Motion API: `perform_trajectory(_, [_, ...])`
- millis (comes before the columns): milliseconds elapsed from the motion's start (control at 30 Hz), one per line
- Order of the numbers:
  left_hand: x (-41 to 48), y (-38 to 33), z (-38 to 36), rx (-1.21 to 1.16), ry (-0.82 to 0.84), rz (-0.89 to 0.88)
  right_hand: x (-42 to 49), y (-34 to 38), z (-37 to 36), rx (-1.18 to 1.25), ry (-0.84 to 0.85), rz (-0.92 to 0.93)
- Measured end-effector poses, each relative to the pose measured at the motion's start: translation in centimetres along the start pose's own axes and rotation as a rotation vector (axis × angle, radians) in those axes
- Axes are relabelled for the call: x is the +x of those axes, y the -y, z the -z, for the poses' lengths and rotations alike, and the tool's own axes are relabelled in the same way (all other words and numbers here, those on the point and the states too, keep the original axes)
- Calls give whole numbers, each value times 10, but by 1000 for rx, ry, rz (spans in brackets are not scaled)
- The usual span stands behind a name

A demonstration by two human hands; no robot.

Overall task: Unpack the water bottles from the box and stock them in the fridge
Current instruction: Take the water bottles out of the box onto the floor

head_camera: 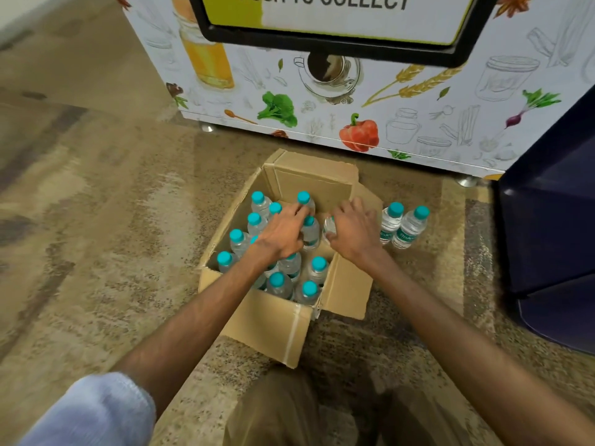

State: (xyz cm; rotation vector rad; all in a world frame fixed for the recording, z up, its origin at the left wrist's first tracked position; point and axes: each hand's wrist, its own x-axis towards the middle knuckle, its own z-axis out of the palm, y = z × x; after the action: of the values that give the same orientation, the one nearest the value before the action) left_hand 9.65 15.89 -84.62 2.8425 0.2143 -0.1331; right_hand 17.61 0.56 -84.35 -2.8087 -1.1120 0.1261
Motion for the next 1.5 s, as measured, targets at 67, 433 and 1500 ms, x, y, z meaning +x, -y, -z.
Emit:
perform_trajectory(67, [0,2,-3,17,23,1,3,4,-1,-51,-55,-35])
perform_trajectory(433, [10,-4,-14,98,-34,-12,30,8,3,-161,76,-130])
perform_trajectory(1500, [19,-155,40,-12,-226,-72,-51,-135,123,140,238,79])
